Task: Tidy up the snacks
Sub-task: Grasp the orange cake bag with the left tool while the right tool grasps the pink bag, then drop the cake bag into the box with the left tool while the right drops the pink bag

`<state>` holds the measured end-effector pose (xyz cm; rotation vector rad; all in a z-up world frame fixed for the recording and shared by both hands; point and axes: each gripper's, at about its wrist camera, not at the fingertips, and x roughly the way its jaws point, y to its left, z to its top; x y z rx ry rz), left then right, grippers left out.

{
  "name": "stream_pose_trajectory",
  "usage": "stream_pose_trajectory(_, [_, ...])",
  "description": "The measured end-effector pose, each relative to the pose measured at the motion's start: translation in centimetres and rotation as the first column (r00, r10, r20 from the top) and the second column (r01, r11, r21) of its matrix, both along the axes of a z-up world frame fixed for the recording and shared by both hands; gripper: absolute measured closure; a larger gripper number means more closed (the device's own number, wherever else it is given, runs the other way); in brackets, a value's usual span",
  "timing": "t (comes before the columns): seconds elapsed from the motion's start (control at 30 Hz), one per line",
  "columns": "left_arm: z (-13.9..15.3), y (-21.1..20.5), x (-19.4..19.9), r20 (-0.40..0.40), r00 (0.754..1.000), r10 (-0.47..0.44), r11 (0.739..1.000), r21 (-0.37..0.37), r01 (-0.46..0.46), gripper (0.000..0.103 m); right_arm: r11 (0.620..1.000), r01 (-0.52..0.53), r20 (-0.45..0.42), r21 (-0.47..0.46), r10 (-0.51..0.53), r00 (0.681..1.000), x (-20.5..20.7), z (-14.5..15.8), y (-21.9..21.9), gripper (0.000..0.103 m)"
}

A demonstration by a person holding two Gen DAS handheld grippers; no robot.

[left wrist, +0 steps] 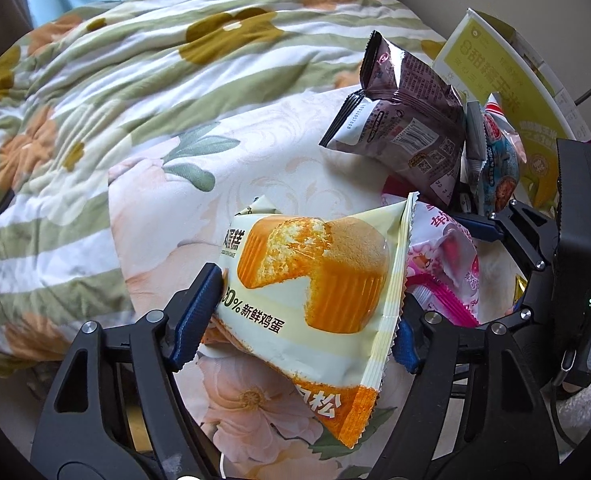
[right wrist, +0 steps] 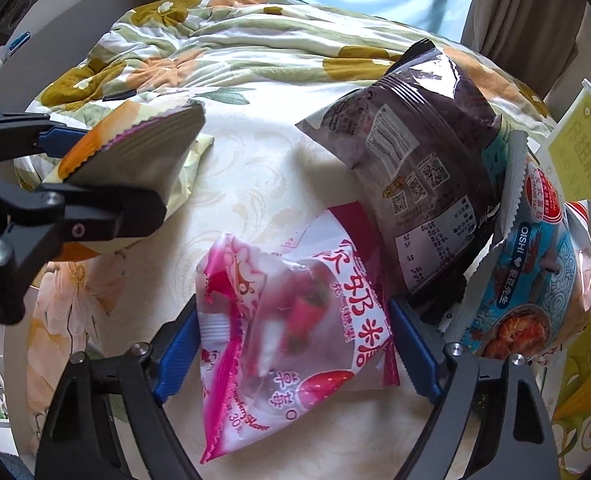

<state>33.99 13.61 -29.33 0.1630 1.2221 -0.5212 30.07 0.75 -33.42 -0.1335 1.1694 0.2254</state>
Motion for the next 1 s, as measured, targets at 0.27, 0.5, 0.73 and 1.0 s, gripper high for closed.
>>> stream_pose_trajectory(0.27, [0.4,0.2,-1.1,0.023,1.000,0.002,1.000,-0.001,-0.002,0.037,1.000,-0.020,0.023,-0.013,0.020,1.000,-0.6,0.6,1.0,0.036])
stream_pose_trajectory(0.5, [1.8,0.8,-2.1,0.056,0.998,0.006,1.000,-0.014,-0.006,0.048,0.999,-0.028,0.048,0.039,0.026,0.999,-1.5,1.6,1.2,0.051])
stream_pose_trajectory(0.73, [2.8,1.9,-3.0,0.041,0.998,0.052,0.997,-0.067,-0.049,0.050,0.997,-0.018,0.053,0.081,0.014,0.999,-2.3,2.7,1.1,0.053])
stream_pose_trajectory(1.0, [4.9,2.8,-3.8,0.040,0.993,0.111,0.986,-0.132,-0.105,0.050,0.993,0.005,0.087,0.117,-0.015,0.996,-3.4,5.6,-0.2,0.053])
